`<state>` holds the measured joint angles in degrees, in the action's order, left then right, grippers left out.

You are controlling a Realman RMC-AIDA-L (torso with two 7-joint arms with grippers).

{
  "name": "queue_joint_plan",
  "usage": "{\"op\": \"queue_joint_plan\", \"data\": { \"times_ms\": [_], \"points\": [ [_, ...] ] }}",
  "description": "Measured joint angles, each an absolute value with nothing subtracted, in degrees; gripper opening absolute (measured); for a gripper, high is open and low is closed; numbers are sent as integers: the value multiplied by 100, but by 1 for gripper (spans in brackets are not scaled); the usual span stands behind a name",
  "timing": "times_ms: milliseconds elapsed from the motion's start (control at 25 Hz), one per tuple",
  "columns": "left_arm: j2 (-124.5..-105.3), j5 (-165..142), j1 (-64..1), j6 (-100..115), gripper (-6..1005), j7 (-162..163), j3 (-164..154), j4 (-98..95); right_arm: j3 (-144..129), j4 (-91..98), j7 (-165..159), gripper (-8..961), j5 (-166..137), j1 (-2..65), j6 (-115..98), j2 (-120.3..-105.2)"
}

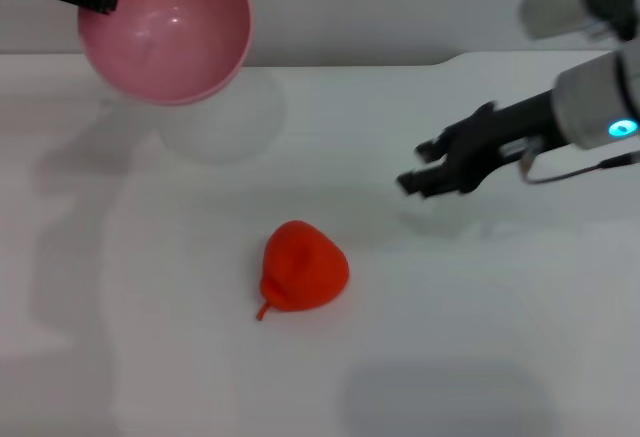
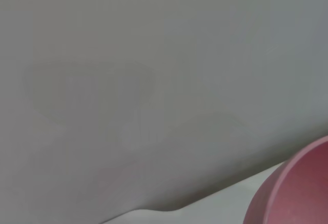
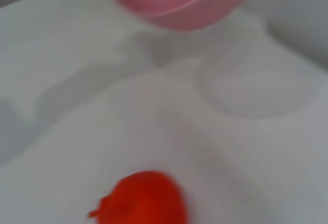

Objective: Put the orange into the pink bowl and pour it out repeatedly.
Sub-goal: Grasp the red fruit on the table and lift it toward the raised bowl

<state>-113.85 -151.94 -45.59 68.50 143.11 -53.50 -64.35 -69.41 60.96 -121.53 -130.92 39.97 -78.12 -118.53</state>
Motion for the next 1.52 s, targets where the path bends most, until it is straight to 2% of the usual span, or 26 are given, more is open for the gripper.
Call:
{"op": "queue_joint_plan", "data": {
  "times_ms": [160,880,1480,1520],
  "points": [
    [-11439,-15191,-4565,6882,38,14309,-5356,-6438,-7313,5693,-12035,501,-12913,4200,-7696,-11874],
    [-11706,-15171,-4584,6865,39,14282,-5693,-6479,-8430,4528,-11142,502,-11270,4165,-6626,-11909],
    [-11734,-15145,-4566,6875,39,14282,-5902,-6486,-9028,3990,-11170,502,-11015,4216,-5982,-11943],
    [-11733,-15144,-4566,6876,39,14282,-5918,-6487,-9039,3989,-11163,418,-11013,4218,-5976,-11944]
  ]
}}
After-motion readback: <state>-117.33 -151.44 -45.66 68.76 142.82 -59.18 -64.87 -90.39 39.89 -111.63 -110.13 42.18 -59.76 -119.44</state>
